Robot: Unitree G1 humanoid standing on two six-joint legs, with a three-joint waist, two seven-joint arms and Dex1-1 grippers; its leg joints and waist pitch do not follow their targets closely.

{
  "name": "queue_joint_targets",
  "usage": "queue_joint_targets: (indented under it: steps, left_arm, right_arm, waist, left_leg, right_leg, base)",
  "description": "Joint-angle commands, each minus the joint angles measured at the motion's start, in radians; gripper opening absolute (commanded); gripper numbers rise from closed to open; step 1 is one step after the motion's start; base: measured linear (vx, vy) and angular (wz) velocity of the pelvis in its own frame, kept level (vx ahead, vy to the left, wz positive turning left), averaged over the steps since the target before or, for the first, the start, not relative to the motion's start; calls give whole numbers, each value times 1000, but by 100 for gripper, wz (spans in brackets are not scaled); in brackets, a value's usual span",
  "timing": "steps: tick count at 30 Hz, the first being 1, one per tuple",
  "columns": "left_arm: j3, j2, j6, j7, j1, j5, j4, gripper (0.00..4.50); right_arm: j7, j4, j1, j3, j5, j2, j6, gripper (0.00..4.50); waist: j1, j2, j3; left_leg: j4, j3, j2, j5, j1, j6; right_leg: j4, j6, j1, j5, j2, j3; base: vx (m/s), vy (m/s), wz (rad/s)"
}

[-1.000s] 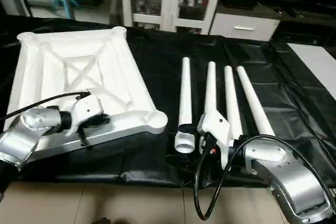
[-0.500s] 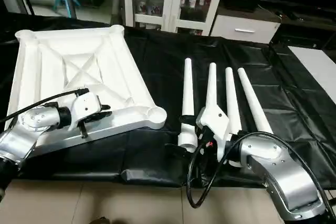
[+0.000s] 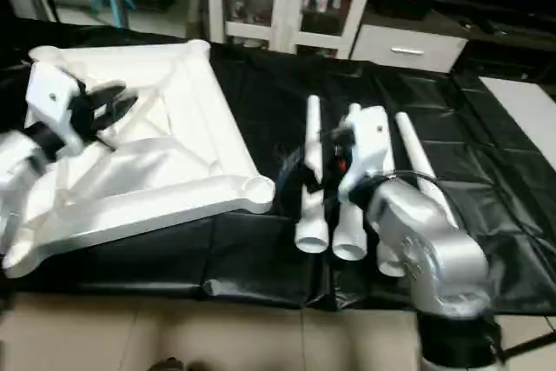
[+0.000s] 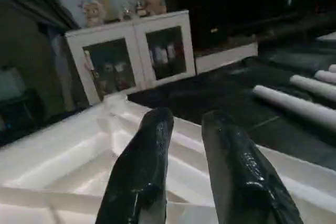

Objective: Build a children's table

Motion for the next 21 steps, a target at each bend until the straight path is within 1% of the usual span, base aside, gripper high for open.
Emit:
queue_joint_targets:
  steps: [1,2,3,4,5,6,7,8,9,10,11,12,13,14,15,16,17,18,19,20,21]
  left_arm:
    - [-20,-49,-5,61,24,9,-56,123]
    - [-37,-82,-5,79,45,15,-79,123]
    - [-48,-96,0,82,54,16,-88,123]
    - [-56,-102,0,77,60,16,-94,123]
    - [-64,-106,14,79,64,21,-111,123]
    - [-66,-105,16,79,64,23,-114,123]
    - [-76,-103,36,77,68,29,-134,123]
    - [-126,-71,125,-18,80,-28,-208,123]
    - [-156,-47,152,-72,86,-44,-249,123]
    - [-181,-26,167,-117,87,-56,-281,123]
    - [-193,-21,172,-129,88,-56,-296,123]
    - [-214,-14,192,-171,84,-75,-318,123]
    - [-225,-14,203,-192,83,-88,-328,123]
    - [-247,8,220,-227,79,-87,-343,123]
    - [-264,28,232,-253,75,-84,-355,123]
    - [-291,62,258,-295,70,-81,-373,123]
    - [-309,85,277,-325,66,-80,-386,123]
    - [-311,87,279,-326,67,-80,-389,123]
    - [-340,112,306,-342,70,-70,-423,123]
    - [-347,117,313,-340,71,-64,-435,123]
    - [-350,120,309,-336,73,-56,-447,123]
  right_arm:
    - [-44,56,-34,-1,-40,4,21,450]
    - [-47,133,-78,20,-66,6,5,450]
    - [-45,181,-105,34,-81,6,-8,450]
    - [-50,222,-131,45,-97,7,-11,450]
    - [-57,258,-156,53,-112,8,-5,450]
    - [-58,263,-159,54,-114,7,-4,450]
    - [-63,293,-179,61,-126,7,-1,450]
    - [-81,412,-245,84,-163,0,-16,450]
    - [-81,472,-280,88,-166,-1,-14,450]
    - [-73,518,-311,85,-160,-3,-4,450]
    - [-66,532,-320,81,-155,-7,2,450]
    - [-34,589,-358,75,-145,-13,24,450]
    - [-12,621,-376,73,-141,-18,35,450]
    - [3,659,-402,74,-142,-24,54,450]
    - [12,688,-421,75,-145,-27,68,450]
    - [34,717,-441,85,-150,-36,84,450]
    - [50,737,-454,92,-153,-42,93,450]
    - [52,740,-455,93,-153,-42,93,450]
    - [78,800,-474,109,-164,-45,99,450]
    - [83,820,-480,117,-170,-45,103,450]
    - [84,851,-490,117,-172,-38,105,450]
  waist:
    - [-4,24,-68]
    - [-5,19,-71]
    - [-5,22,-68]
    - [-5,25,-66]
    - [-6,14,-66]
    - [-6,18,-66]
    - [-7,20,-66]
    - [-10,42,-70]
    - [-12,44,-69]
    - [-12,34,-67]
    - [-8,51,-70]
    - [-10,53,-74]
    - [-8,46,-75]
    - [-8,24,-71]
    - [-4,40,-74]
    - [-4,40,-74]
    - [-4,34,-75]
    - [-6,36,-75]
    - [-10,-8,-73]
    - [-6,10,-73]
    - [-9,15,-72]
  left_leg:
    - [-78,-33,72,-81,13,-78]
    - [-76,-33,72,-65,10,-69]
    - [-76,-33,70,-65,8,-67]
    - [-77,-31,70,-76,9,-66]
    - [-77,-32,72,-65,7,-61]
    - [-77,-32,71,-60,8,-59]
    - [-75,-30,72,-55,10,-56]
    - [-74,-33,70,-45,13,-72]
    - [-73,-31,68,-48,14,-79]
    - [-74,-28,66,-47,11,-83]
    - [-70,-28,66,-41,13,-87]
    - [-67,-26,65,-32,15,-85]
    - [-64,-24,63,-12,10,-73]
    - [-64,-18,63,-1,6,-49]
    - [-64,-23,64,12,1,-35]
    - [-64,-23,64,12,1,-35]
    - [-63,-22,64,34,3,-18]
    - [-61,-21,64,41,3,-19]
    - [-63,-16,65,55,-1,1]
    - [-64,-16,66,60,2,8]
    - [-63,-16,66,59,3,3]
  right_leg:
    - [-57,-201,39,187,-96,52]
    - [-56,-206,42,197,-99,52]
    - [-57,-206,41,183,-98,52]
    - [-62,-201,40,147,-100,54]
    - [-59,-195,42,141,-98,54]
    - [-60,-191,41,137,-97,53]
    - [-60,-184,40,145,-96,54]
    - [-54,-190,34,151,-94,52]
    - [-57,-191,31,149,-89,50]
    - [-56,-197,35,157,-86,52]
    - [-52,-198,34,174,-86,52]
    - [-51,-201,33,215,-81,51]
    - [-48,-212,37,248,-80,50]
    - [-51,-219,39,258,-81,52]
    - [-45,-221,42,237,-87,51]
    - [-45,-221,42,237,-87,51]
    - [-44,-215,37,213,-84,49]
    - [-43,-214,35,215,-83,48]
    - [-43,-215,42,210,-85,49]
    - [-45,-216,35,186,-88,48]
    - [-44,-219,31,184,-87,48]
  base:
    - [0,0,0]
    - [0,0,0]
    - [0,0,0]
    - [0,0,0]
    - [0,0,0]
    - [0,0,0]
    - [0,0,0]
    - [0,0,0]
    - [0,0,0]
    - [0,0,0]
    - [0,0,0]
    - [0,0,0]
    - [0,0,0]
    - [0,0,0]
    - [0,0,0]
    - [0,0,0]
    - [0,0,0]
    - [0,0,0]
    - [0,0,0]
    - [0,0,0]
    - [0,0,0]
